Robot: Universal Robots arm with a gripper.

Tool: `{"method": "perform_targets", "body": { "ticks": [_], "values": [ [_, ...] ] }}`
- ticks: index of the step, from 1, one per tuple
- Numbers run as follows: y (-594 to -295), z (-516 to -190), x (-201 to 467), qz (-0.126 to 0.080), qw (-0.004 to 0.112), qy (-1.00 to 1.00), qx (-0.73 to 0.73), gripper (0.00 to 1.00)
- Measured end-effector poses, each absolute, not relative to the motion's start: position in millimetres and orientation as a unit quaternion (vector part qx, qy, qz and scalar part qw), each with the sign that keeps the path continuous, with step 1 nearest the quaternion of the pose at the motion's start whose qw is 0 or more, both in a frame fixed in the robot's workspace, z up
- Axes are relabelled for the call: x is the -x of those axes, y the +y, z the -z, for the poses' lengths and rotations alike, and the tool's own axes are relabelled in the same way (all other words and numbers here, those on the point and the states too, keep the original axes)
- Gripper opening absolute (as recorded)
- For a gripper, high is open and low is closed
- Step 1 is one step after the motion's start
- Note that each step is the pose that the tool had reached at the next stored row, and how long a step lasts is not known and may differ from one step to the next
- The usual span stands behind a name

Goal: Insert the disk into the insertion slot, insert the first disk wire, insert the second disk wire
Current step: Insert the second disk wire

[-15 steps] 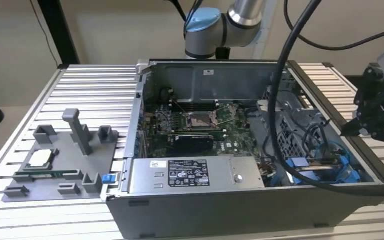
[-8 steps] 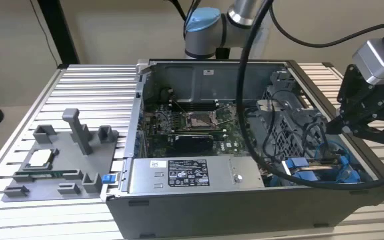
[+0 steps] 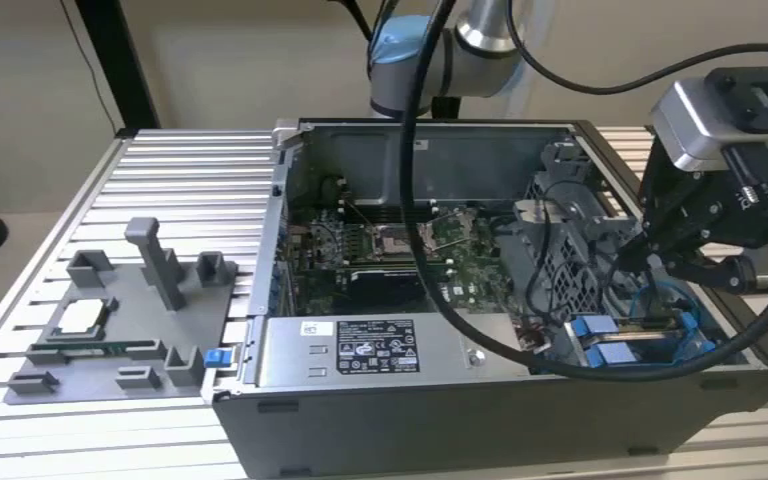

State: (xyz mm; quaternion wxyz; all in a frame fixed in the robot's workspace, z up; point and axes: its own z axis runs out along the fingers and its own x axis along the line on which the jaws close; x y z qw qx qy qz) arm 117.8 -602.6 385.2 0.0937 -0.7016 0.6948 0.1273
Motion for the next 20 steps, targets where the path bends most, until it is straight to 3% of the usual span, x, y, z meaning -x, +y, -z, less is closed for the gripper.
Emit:
{"method": "perform_targets", "body": {
  "ticks": [17,20],
  "values": [
    [-630,-385,-95,-0.125,0.097,0.692,0.704,0.00],
    [-630,-384,-95,-0.120,0.092,0.693,0.705,0.00]
  ]
}}
